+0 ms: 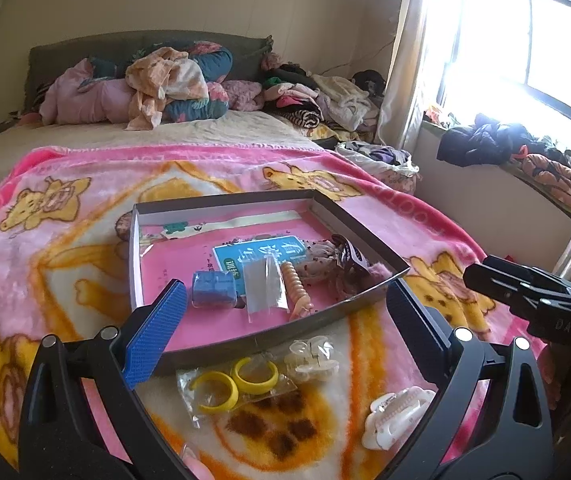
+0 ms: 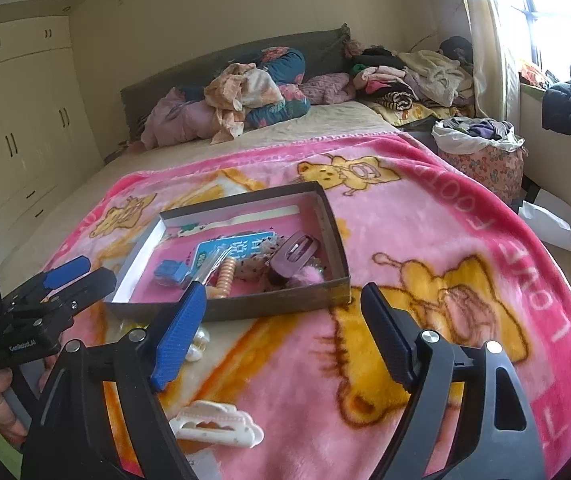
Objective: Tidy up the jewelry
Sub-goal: 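Withdraw both tools from the tray toward the remaining accessories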
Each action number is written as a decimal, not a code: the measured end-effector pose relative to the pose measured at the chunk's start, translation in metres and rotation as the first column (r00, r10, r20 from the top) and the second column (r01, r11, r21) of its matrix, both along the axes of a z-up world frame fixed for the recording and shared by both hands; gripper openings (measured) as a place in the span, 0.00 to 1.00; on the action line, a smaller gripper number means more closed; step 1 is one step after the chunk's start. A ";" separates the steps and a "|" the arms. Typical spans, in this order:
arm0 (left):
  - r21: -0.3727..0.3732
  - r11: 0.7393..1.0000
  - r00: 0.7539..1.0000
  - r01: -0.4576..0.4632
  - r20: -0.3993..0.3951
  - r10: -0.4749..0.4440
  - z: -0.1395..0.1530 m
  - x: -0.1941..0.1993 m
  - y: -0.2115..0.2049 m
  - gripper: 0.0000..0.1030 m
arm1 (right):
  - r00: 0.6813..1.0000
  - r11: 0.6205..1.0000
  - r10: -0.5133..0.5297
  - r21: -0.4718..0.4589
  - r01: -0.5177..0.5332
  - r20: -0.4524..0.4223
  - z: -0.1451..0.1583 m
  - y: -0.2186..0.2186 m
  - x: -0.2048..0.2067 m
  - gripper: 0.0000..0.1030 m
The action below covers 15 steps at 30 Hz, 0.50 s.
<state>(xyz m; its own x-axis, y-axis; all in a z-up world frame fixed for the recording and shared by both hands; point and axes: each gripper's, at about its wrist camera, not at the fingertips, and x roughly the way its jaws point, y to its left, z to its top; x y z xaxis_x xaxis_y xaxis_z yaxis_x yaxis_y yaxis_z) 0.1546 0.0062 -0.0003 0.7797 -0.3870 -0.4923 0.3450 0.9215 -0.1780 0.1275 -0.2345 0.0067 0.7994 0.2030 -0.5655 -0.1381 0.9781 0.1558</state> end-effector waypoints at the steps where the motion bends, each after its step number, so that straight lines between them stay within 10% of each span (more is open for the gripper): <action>1: 0.001 1.000 1.000 0.001 0.003 -0.001 0.000 -0.002 0.001 0.89 | 1.000 1.000 0.002 -0.003 -0.002 0.002 0.000 0.002 -0.003 0.75; 15: 0.022 1.000 1.000 -0.010 -0.008 0.011 -0.012 -0.020 0.015 0.89 | 0.998 0.999 0.049 -0.008 -0.049 -0.026 -0.015 0.018 -0.043 0.81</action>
<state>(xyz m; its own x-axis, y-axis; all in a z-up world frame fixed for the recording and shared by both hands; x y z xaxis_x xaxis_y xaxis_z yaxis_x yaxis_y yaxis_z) 0.1347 0.0208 -0.0122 0.7794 -0.3677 -0.5072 0.3340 0.9289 -0.1603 0.0843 -0.2162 -0.0079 0.7735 0.2368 -0.5878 -0.1823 0.9715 0.1515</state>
